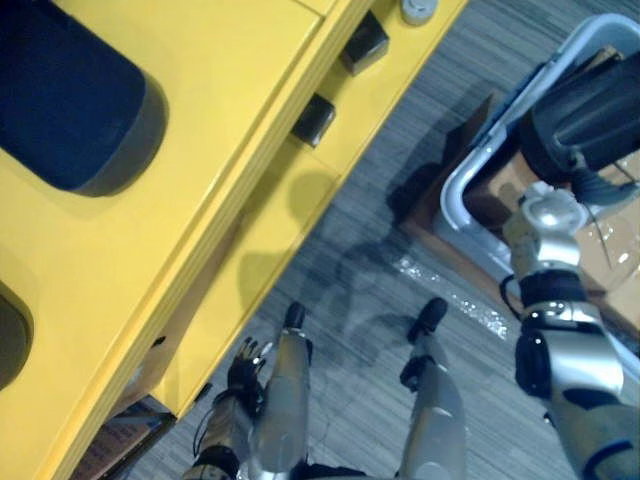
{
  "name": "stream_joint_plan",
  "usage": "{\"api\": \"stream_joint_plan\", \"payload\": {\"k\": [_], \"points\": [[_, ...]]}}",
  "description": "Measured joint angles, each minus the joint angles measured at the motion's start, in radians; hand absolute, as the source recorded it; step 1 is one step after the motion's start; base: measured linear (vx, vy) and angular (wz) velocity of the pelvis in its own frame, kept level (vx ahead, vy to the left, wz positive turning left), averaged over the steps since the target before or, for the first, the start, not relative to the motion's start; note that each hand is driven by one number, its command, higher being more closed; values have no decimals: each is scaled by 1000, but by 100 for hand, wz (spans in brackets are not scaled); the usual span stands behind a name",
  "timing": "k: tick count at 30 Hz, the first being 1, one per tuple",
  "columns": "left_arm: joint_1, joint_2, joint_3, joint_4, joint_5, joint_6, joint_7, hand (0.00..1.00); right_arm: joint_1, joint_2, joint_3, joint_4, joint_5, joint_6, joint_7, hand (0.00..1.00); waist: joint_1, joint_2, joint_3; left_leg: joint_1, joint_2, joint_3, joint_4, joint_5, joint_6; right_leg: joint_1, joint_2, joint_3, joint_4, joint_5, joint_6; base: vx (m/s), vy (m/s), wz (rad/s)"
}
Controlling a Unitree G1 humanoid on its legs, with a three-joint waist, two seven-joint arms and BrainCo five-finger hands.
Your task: Walk over and take plastic housings, then place them on the shelf
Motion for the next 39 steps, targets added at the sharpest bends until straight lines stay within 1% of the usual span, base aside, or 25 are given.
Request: {"api": "stream_joint_plan", "payload": {"k": [2, 3, 8, 10, 12, 14, 18, 21, 22, 26, 28, 33, 35, 38, 39], "points": [[0, 0, -1, 0, -18, -2, -8, 0, -8, -25, 21, 9, 0, 23, 21, 0, 1, 0, 0, -9, 0, 0, 2, 0, 0, -10, -2, 0, 6, -6, 1, -31, 0, 3], [0, 0, -1, 1, -28, -2, -11, 0, -13, -37, 36, 14, 7, 31, 26, 100, 1, 1, 0, -14, 0, -1, 4, 1, -1, -15, -2, -1, 9, -7, 1, 0, 0, 0], [0, 0, -1, 0, -30, -5, -21, 0, -21, -78, 74, 38, 19, 74, 44, 100, 1, 4, 2, -19, 1, -4, 13, 0, -1, -15, -3, -3, 16, -7, 1, 2, 1, 1], [0, 0, -1, 0, -30, -6, -21, 0, -24, -104, 79, 58, 26, 114, 76, 100, 1, 4, 2, -20, 1, -5, 17, -1, 1, -15, -4, -5, 22, -8, 1, 0, 0, 0], [0, 1, -1, 1, -30, -7, -21, 0, -34, -138, 111, 85, 48, 140, 102, 100, 1, 5, 3, -20, 2, -4, 21, -2, 3, -15, -4, -5, 27, -11, 1, 0, 0, 0], [0, 1, -1, 1, -30, -7, -21, 0, -40, -147, 117, 97, 49, 156, 121, 100, 1, 5, 3, -20, 3, -5, 25, -3, 3, -16, -5, -5, 33, -13, -1, 0, 0, 0], [0, 1, -3, 1, -30, -10, -21, 0, -47, -165, 143, 124, 48, 177, 130, 100, 2, 5, 3, -21, 2, -5, 31, -3, 4, -16, -5, -5, 37, -16, -1, -35, 1, 0], [0, 0, -3, 1, -29, -10, -20, 0, -44, -178, 159, 135, 45, 188, 156, 100, 1, 6, 3, -20, 3, -5, 31, -3, 4, -16, -5, -5, 38, -17, -1, 0, 0, 0], [0, 0, -4, 1, -29, -10, -20, 0, -45, -186, 159, 135, 43, 200, 178, 100, 1, 6, 4, -19, 4, -5, 31, -3, 3, -16, -4, -5, 38, -16, -1, 0, 0, 0], [0, 1, -4, 1, -29, -10, -19, 0, -45, -186, 159, 135, 11, 217, 192, 100, 1, 6, 4, -17, 5, -4, 31, -2, 3, -15, -3, -5, 38, -14, -4, 0, 0, 0], [0, 1, -5, 1, -27, -10, -19, 0, -45, -186, 157, 135, -11, 241, 202, 100, 1, 6, 4, -12, 7, -2, 31, -2, 3, -10, -1, -4, 38, -13, -4, 0, 0, 0], [1, 7, -13, 1, -17, -3, -13, 0, -28, -186, 150, 136, -61, 296, 283, 100, 0, -2, 9, 33, 24, 19, 23, -2, 3, 28, 8, -1, 38, -16, -6, 13, -13, -4], [1, 11, -22, 0, -17, 0, -12, 0, -14, -186, 140, 134, -75, 299, 306, 100, -2, -2, 9, 38, 28, 21, 21, -2, 3, 37, 12, -3, 29, -16, -6, -3, -4, -2], [4, 15, -24, -1, -16, 10, -5, 0, 11, -186, 106, 131, -104, 287, 346, 100, -6, -4, 10, 58, 34, 26, 13, -2, 3, 59, 18, -3, 11, -15, -6, 5, -11, -4], [4, 19, -26, -1, -16, 10, -2, 0, 19, -186, 94, 125, -119, 278, 358, 100, -9, -9, 13, 69, 35, 29, 7, -2, 3, 67, 20, -3, 7, -14, -5, 0, 0, 0]]}}
